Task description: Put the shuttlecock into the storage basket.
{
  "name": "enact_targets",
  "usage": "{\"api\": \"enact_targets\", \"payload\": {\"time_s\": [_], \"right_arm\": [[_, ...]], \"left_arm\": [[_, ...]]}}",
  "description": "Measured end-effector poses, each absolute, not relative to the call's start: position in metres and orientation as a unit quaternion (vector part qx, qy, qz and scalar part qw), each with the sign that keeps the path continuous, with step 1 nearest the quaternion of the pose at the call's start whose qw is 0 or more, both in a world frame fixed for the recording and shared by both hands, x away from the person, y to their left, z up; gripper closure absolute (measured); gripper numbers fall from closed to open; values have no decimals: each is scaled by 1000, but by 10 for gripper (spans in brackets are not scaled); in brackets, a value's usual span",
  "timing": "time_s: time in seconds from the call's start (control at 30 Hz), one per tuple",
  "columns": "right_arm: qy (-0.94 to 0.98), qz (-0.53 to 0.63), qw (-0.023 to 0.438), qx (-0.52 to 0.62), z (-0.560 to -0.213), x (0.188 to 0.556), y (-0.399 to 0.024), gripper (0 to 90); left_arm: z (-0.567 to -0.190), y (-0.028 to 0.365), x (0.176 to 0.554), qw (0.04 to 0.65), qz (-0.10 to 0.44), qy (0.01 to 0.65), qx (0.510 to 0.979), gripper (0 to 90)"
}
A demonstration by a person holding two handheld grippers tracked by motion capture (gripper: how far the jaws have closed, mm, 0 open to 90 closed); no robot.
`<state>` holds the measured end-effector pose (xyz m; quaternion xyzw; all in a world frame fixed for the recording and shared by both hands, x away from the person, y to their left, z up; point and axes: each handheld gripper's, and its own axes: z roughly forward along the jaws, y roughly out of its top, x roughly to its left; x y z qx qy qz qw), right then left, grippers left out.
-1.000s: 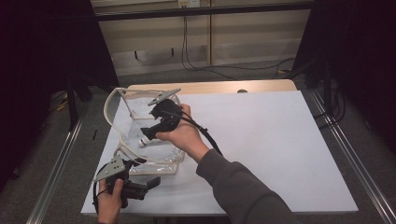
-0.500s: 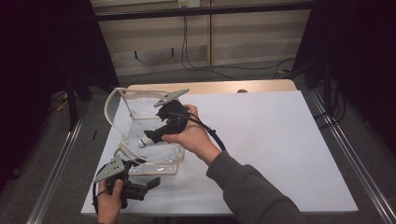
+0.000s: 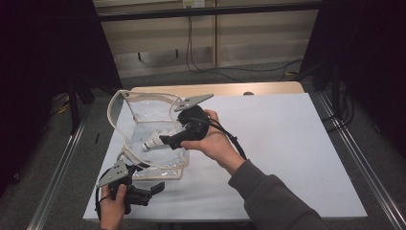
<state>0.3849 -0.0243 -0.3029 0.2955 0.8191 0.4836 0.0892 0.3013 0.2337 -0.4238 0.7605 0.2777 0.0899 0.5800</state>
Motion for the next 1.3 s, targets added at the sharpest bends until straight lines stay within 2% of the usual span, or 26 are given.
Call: {"api": "enact_targets", "payload": {"time_s": [0.57,1.3], "right_arm": [[795,517,91,304,-301,376,-73,93],[785,527,95,312,-325,371,-121,50]], "left_arm": [[-424,235,299,581,92,283,758,14],[-424,234,299,577,93,283,760,14]]}}
